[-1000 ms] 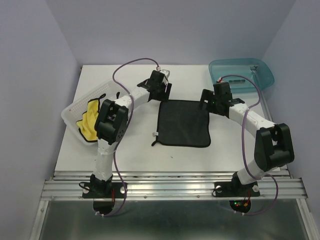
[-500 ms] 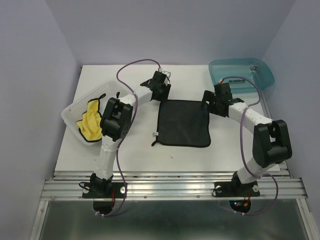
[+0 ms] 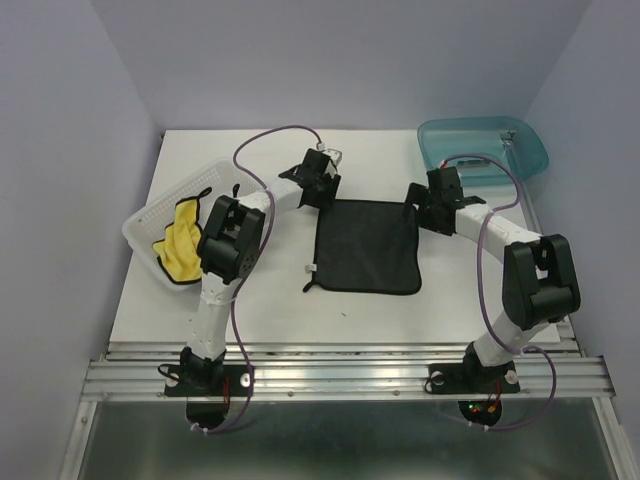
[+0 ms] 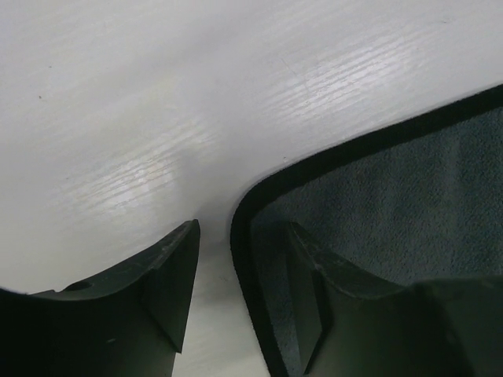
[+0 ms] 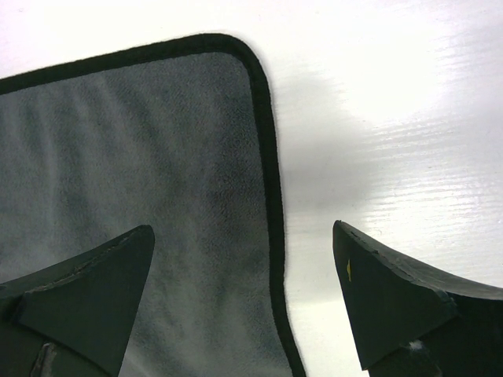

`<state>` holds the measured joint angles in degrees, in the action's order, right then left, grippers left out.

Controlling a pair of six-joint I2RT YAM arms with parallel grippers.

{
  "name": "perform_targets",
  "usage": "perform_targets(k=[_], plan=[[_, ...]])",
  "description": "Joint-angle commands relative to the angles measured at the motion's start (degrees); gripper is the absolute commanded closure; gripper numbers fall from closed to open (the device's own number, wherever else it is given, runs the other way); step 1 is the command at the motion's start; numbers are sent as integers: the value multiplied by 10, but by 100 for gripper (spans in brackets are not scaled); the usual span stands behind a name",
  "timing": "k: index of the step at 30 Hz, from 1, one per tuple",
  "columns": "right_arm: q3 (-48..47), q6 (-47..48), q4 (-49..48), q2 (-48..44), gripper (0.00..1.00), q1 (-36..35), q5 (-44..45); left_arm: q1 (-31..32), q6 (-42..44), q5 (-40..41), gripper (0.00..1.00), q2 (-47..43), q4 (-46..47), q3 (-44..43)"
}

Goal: Fold and stack the towels
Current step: Fold the towel

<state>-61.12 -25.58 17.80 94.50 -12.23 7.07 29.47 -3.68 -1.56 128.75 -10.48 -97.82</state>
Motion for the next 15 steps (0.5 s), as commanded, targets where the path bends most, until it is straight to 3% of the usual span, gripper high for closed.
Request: perform_targets(k=[1, 9, 12, 13, 15], plan=[[-34, -4, -6, 9, 0, 7, 8, -3, -4, -27, 43, -39, 13, 32], [-65, 2, -15, 34, 0, 10, 6, 1, 3, -5, 65, -17, 5, 20], [-87, 12, -19, 57, 0, 13, 3, 1, 5, -2, 83, -15, 3, 13], [-93, 25, -27, 67, 0, 14, 0, 1, 5, 0, 96, -16, 3, 12], [-110, 49, -36, 80, 1, 16, -2, 1, 7, 3, 100, -20, 4, 15]])
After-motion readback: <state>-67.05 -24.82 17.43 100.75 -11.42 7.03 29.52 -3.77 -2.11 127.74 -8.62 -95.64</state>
